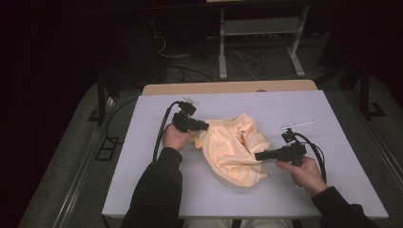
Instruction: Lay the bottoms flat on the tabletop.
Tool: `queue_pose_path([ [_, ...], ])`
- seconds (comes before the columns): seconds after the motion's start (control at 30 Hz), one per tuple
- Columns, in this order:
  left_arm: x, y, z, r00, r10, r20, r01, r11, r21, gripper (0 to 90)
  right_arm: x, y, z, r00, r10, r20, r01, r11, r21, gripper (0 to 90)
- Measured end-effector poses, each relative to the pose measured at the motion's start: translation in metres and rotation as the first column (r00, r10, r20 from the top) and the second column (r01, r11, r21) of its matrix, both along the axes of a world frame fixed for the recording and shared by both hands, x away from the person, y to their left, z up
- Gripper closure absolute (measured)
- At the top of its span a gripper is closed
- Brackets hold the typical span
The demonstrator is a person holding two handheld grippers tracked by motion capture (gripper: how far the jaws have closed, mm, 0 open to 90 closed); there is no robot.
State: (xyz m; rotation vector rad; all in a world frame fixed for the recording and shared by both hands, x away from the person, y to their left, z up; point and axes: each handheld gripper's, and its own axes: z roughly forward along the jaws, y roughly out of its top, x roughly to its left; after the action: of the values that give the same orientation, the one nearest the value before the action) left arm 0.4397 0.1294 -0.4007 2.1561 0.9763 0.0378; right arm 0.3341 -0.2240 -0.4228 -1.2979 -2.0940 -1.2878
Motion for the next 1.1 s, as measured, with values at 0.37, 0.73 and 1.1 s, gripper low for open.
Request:
queue_pose_path([
  [0.37, -0.030, 0.032, 0.005, 0.9958, 0.083, -0.039, -0.090, 0.9627, -0.255, 44.8, -0.005, -0.009, 0.037, 0.9863, -0.017, 0.164, 0.018, 1.000, -0.001, 46.6],
  [0.73, -0.079, 0.040, -0.001, 0.9904, 0.110, -0.084, -0.130, 0.9427, -0.307, 25.1, -0.004, -0.015, 0.067, 0.9544, -0.021, 0.298, 0.028, 0.999, -0.018, 27.3],
  [1.1, -0.106, 0.024, -0.024, 0.9819, 0.103, -0.158, -0.142, 0.9563, -0.256, 20.9, 0.015, -0.026, 0.071, 0.9491, -0.057, 0.310, 0.085, 0.993, -0.078, 18.6],
])
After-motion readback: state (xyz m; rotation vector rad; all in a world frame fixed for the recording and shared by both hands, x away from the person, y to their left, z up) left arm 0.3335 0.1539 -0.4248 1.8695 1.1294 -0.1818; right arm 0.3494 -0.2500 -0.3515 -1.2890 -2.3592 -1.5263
